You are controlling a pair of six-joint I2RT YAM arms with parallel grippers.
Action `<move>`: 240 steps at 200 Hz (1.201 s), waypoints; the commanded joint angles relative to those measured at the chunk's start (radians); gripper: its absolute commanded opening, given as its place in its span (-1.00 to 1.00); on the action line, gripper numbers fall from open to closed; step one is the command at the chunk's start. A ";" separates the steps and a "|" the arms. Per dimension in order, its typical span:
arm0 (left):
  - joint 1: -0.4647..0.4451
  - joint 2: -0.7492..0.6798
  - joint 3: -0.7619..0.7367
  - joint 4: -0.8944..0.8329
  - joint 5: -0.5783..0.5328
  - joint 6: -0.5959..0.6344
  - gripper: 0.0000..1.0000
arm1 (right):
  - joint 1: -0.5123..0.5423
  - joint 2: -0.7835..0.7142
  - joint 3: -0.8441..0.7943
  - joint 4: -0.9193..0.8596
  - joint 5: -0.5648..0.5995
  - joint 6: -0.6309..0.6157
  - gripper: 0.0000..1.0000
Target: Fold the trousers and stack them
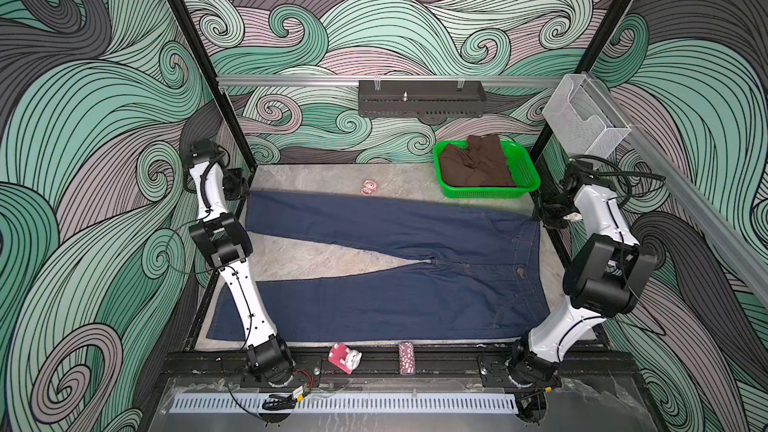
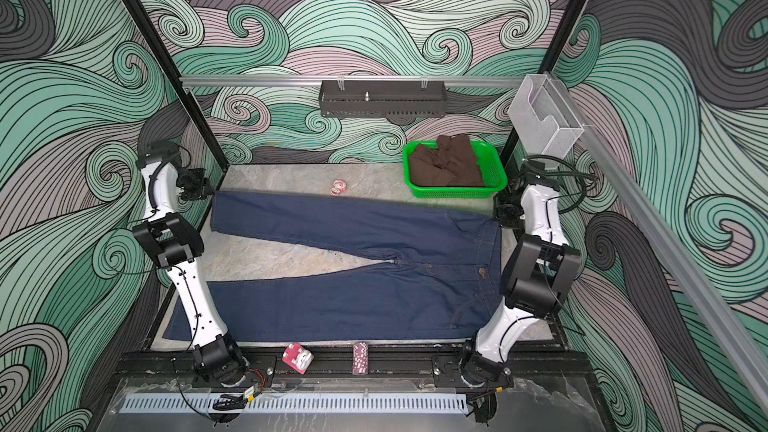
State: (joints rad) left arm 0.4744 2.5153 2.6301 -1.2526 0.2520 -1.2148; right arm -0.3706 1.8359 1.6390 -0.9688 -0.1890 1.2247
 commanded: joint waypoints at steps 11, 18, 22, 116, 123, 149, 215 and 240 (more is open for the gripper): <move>0.064 -0.025 0.011 0.147 -0.020 -0.064 -1.00 | -0.003 0.109 0.160 -0.006 -0.069 -0.035 -1.00; 0.063 -0.022 0.012 0.168 -0.011 -0.078 -1.00 | -0.002 0.136 0.200 -0.006 -0.079 -0.037 -1.00; 0.064 -0.018 0.013 0.180 -0.008 -0.088 -1.00 | -0.002 0.150 0.222 -0.006 -0.088 -0.037 -1.00; 0.062 0.044 0.071 0.368 0.073 -0.231 -1.00 | 0.014 0.471 0.757 -0.135 -0.153 -0.043 -1.00; 0.063 0.040 0.071 0.365 0.076 -0.226 -1.00 | 0.013 0.481 0.766 -0.137 -0.157 -0.044 -1.00; 0.067 -0.005 0.009 0.377 0.090 -0.199 -1.00 | 0.011 0.480 0.742 -0.139 -0.161 -0.057 -1.00; 0.103 -0.257 -0.405 0.600 0.201 -0.159 -1.00 | -0.013 0.460 0.695 -0.139 -0.173 -0.172 -1.00; 0.120 -0.371 -0.622 0.774 0.246 -0.161 -1.00 | -0.018 0.436 0.675 -0.136 -0.168 -0.276 -1.00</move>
State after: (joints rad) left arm 0.5110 2.2692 2.1357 -0.7074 0.4992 -1.4002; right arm -0.3401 2.3032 2.3428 -1.0771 -0.3557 1.0702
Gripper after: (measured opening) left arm 0.050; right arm 0.048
